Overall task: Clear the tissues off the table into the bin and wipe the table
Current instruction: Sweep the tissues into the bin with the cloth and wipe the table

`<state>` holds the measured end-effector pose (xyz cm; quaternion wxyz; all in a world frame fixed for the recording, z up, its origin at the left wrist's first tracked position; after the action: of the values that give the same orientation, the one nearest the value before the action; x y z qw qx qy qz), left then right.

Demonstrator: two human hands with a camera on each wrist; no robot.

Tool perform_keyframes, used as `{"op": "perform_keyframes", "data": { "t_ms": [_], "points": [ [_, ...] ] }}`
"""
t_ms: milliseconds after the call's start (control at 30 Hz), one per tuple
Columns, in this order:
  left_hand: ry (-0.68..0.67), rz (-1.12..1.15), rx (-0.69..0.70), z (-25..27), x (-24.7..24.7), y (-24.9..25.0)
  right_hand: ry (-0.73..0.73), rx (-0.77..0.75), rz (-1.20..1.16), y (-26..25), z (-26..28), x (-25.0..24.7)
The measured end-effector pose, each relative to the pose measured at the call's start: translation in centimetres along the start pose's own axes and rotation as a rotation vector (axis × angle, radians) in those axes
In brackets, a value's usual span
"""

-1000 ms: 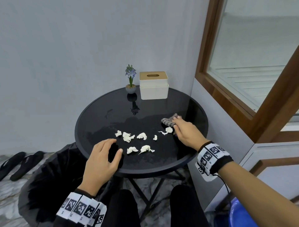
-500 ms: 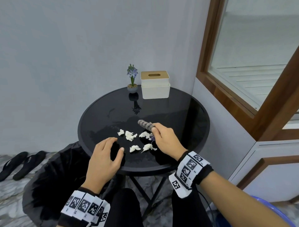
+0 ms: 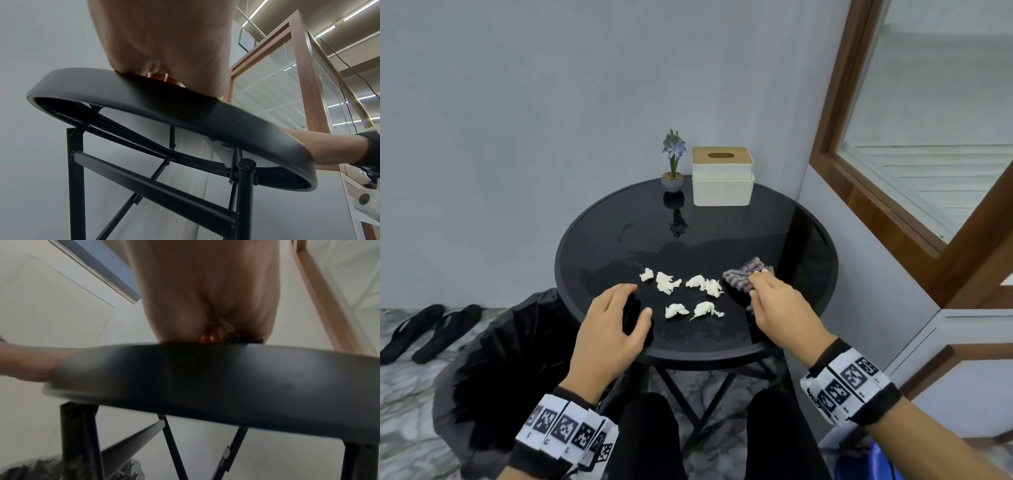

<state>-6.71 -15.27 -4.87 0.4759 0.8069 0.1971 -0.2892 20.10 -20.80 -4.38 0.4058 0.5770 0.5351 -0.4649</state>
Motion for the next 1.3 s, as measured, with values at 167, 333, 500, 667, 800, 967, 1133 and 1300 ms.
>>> {"op": "perform_keyframes", "data": {
  "t_ms": [167,333,500,667,800,967,1133,1300],
  "points": [
    [0.002,-0.024,0.010,-0.1,0.1,-0.1,-0.084,-0.043,-0.047,0.3,-0.5,0.6],
    [0.034,-0.025,0.002,0.1,0.3,-0.1,-0.105,0.022,-0.076,-1.4,-0.1,1.9],
    [0.054,0.001,0.002,0.1,0.0,-0.2,-0.096,0.007,-0.056,-6.8,-0.5,3.8],
    [0.080,0.016,0.037,0.1,-0.2,0.1,-0.144,0.085,-0.154,-11.3,-1.8,3.2],
    [0.093,0.027,0.058,0.2,-0.4,0.0,-0.162,0.079,-0.179,-13.5,-3.6,3.7],
    [0.090,0.005,0.077,0.2,-0.5,0.0,-0.160,0.012,-0.311,-14.9,-4.9,2.5],
    [0.055,-0.005,0.076,0.3,0.0,-0.4,-0.105,0.168,-0.608,-11.5,-5.2,-0.6],
    [0.007,-0.113,0.046,0.7,-0.8,-1.9,-0.031,0.131,-0.458,-8.6,-5.9,-3.4]
  ]
}}
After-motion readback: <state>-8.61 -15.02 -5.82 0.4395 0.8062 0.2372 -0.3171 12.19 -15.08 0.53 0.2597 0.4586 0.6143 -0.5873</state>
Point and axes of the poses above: each hand's wrist, its own z-axis away from the middle knuckle, its own x-axis out of the palm, y = z × x, the point moved 9 cm from there along -z, towards the middle knuckle, and after that the axes turned 11 degrees about z, right-handed, at the moved point
